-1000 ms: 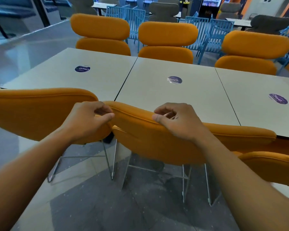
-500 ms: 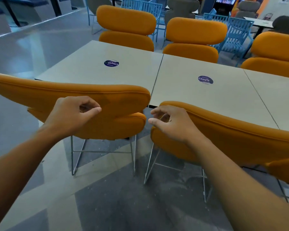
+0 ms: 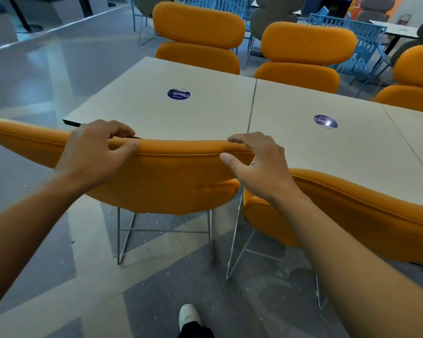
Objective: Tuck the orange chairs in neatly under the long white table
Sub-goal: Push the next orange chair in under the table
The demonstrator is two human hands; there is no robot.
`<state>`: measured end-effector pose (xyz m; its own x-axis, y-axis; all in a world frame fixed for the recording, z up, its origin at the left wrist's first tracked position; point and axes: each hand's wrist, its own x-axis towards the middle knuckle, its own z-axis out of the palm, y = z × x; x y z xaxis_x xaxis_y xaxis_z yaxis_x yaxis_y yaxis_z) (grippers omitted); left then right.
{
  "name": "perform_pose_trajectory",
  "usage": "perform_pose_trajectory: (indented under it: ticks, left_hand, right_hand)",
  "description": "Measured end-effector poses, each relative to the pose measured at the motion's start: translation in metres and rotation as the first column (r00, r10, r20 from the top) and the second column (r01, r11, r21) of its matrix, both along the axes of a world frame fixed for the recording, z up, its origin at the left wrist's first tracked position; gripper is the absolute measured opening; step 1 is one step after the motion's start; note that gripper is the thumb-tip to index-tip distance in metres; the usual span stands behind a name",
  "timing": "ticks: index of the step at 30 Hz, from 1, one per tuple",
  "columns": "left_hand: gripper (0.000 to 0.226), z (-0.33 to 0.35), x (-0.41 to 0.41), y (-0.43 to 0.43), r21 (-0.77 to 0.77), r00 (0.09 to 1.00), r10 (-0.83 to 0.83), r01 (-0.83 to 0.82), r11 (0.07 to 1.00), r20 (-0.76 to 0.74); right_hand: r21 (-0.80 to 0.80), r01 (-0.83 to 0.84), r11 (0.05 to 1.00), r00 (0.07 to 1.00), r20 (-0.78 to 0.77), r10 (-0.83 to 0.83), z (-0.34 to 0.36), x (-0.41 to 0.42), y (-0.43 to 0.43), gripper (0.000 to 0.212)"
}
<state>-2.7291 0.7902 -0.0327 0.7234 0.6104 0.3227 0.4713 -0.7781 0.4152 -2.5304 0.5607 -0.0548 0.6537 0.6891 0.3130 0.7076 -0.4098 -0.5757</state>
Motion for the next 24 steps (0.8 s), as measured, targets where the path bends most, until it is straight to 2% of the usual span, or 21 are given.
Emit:
perform_pose_trajectory:
  ticks: [9,16,19,24]
  left_hand:
    - [0.055,-0.013,0.014,0.063,-0.01,0.976,0.146,-0.15,0.989,-0.162]
    - [0.082,-0.025,0.016,0.106,0.1,0.944,0.209,-0.189,0.977,-0.255]
    - [0.081,-0.024,0.015,0.121,0.086,0.956,0.163,-0.146,0.986,-0.244]
    - [0.073,-0.023,0.01,0.134,-0.006,0.962,-0.058,0.059,0.998,-0.268]
  right_hand:
    - [-0.096,-0.034,0.995,0.992,0.115,0.046,-0.005,0.024,0.091,0.059]
    - [-0.269,0.033,0.963,0.985,0.173,0.015,-0.005,0.026,0.128,0.071]
    - [-0.32,0.16,0.934,0.967,0.241,-0.083,-0.007,0.024,0.136,0.076]
    - [-0.341,0.341,0.876,0.927,0.279,-0.252,-0.011,0.01,0.139,0.077]
